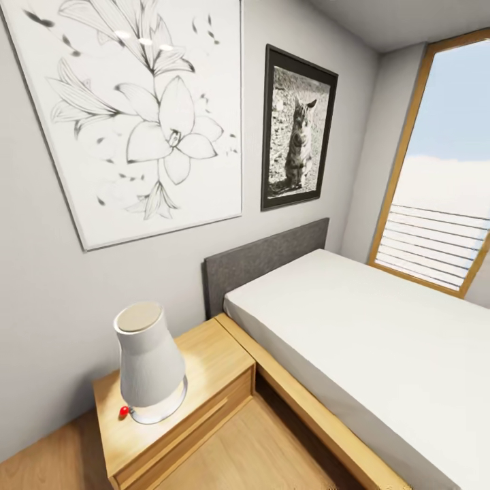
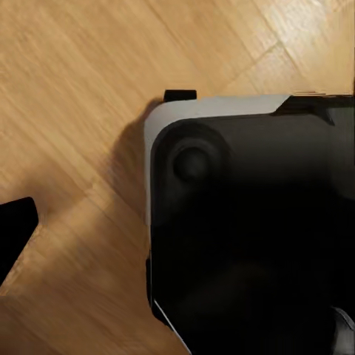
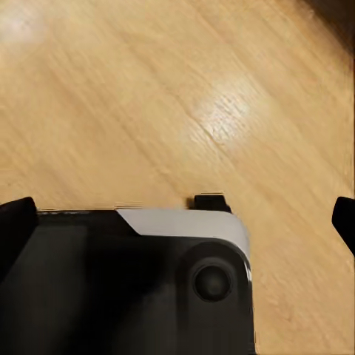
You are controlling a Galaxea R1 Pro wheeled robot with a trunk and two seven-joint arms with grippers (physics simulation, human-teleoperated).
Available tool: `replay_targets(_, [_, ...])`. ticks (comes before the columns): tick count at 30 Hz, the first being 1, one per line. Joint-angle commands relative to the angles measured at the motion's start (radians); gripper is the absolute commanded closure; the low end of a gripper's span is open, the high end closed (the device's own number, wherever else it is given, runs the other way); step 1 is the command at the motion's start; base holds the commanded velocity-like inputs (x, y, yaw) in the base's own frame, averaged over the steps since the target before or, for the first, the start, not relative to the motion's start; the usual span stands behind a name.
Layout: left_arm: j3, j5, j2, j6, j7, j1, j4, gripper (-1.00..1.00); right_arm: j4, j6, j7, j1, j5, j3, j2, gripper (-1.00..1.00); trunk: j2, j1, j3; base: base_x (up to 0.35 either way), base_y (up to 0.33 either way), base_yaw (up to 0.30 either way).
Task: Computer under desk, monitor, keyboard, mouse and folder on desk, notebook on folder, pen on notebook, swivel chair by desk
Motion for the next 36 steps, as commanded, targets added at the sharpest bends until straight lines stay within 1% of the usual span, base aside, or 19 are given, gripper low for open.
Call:
replay_targets(1, [0.001, 0.006, 0.004, 0.001, 0.001, 0.000, -0.014, -1.00, -0.007, -0.026, -0.001, -0.001, 0.000, -0.002, 0.001, -1.00, 0.006, -0.004, 0.002, 0.000, 0.000, -0.297])
replay_targets(2, [0.002, 0.014, 0.006, 0.001, 0.001, 0.000, -0.026, -1.00, -0.015, -0.049, -0.001, -0.001, 0.001, -0.001, 0.001, -1.00, 0.013, -0.008, 0.005, 0.000, 0.000, -0.297])
replay_targets(3, [0.004, 0.066, 0.014, 0.001, 0.001, 0.000, -0.140, -1.00, -0.054, -0.206, 0.002, -0.010, 0.008, 0.001, -0.008, -1.00, 0.020, -0.012, 0.009, 0.000, 0.000, -0.250])
replay_targets(5, [0.004, 0.076, 0.015, 0.002, 0.001, -0.001, -0.192, -1.00, -0.063, -0.240, 0.002, -0.026, 0.009, 0.001, -0.018, -1.00, 0.034, -0.019, 0.017, 0.000, 0.000, -0.243])
replay_targets(7, [0.005, 0.087, 0.013, 0.004, 0.002, -0.037, -0.249, -1.00, -0.064, -0.261, 0.001, -0.051, 0.006, -0.001, -0.038, -1.00, 0.048, -0.027, 0.025, 0.000, 0.000, -0.236])
replay_targets(8, [0.006, 0.092, 0.013, 0.005, 0.002, -0.046, -0.255, -1.00, -0.063, -0.264, 0.001, -0.055, 0.005, -0.001, -0.041, -1.00, 0.055, -0.031, 0.030, 0.000, 0.000, -0.235])
replay_targets(10, [0.006, 0.104, 0.012, 0.006, 0.002, -0.065, -0.251, -1.00, -0.061, -0.269, 0.001, -0.063, 0.005, -0.002, -0.046, -1.00, 0.069, -0.038, 0.038, 0.000, 0.000, -0.236])
replay_targets(14, [0.009, 0.127, 0.017, -0.007, 0.002, -0.079, -0.189, -1.00, -0.044, -0.275, 0.002, -0.069, 0.005, -0.001, -0.048, -1.00, 0.097, -0.054, 0.054, 0.000, 0.000, -0.241])
replay_targets(16, [0.024, 0.155, 0.022, -0.030, 0.002, -0.082, -0.162, -1.00, -0.038, -0.276, 0.002, -0.070, 0.005, -0.001, -0.048, -1.00, 0.111, -0.061, 0.063, 0.000, 0.000, -0.245])
replay_targets(17, [0.040, 0.182, 0.025, -0.053, 0.001, -0.083, -0.143, -1.00, -0.036, -0.277, 0.002, -0.071, 0.006, -0.001, -0.048, -1.00, 0.118, -0.065, 0.067, 0.000, 0.000, -0.246])
replay_targets(18, [0.049, 0.197, 0.026, -0.069, 0.001, -0.084, -0.136, -1.00, -0.034, -0.277, 0.002, -0.071, 0.006, -0.001, -0.048, -1.00, 0.125, -0.069, 0.071, 0.000, 0.000, -0.247])
replay_targets(19, [0.065, 0.227, 0.026, -0.110, 0.001, -0.084, -0.125, -1.00, -0.033, -0.278, 0.002, -0.071, 0.006, 0.000, -0.047, -1.00, 0.132, -0.073, 0.075, 0.000, 0.000, -0.248])
replay_targets(20, [0.076, 0.254, 0.026, -0.167, 0.000, -0.084, -0.118, -1.00, -0.032, -0.278, 0.002, -0.071, 0.006, 0.002, -0.047, -1.00, 0.139, -0.077, 0.079, 0.000, 0.000, -0.248])
replay_targets(22, [0.084, 0.274, 0.025, -0.228, 0.000, -0.084, -0.113, -1.00, -0.031, -0.279, 0.002, -0.071, 0.007, 0.003, -0.046, -1.00, 0.153, -0.084, 0.087, 0.000, 0.000, -0.249])
replay_targets(23, [0.088, 0.286, 0.024, -0.283, 0.000, -0.085, -0.109, -1.00, -0.030, -0.280, 0.003, -0.071, 0.007, 0.004, -0.044, -1.00, 0.160, -0.088, 0.092, 0.000, 0.000, -0.249])
replay_targets(25, [0.091, 0.296, 0.021, -0.338, -0.002, -0.085, -0.104, -1.00, -0.029, -0.280, 0.003, -0.071, 0.008, 0.005, -0.042, -1.00, 0.167, -0.092, 0.097, 0.000, 0.000, -0.249])
replay_targets(28, [0.090, 0.298, 0.020, -0.374, -0.005, -0.084, -0.101, -1.00, -0.027, -0.281, 0.003, -0.071, 0.009, 0.009, -0.040, -1.00, 0.167, -0.092, 0.100, 0.000, 0.000, -0.250])
replay_targets(36, [0.089, 0.283, 0.021, -0.410, -0.006, -0.085, -0.091, -1.00, -0.026, -0.281, 0.003, -0.071, 0.010, 0.018, -0.039, -1.00, 0.167, -0.092, 0.108, 0.000, 0.000, -0.250])
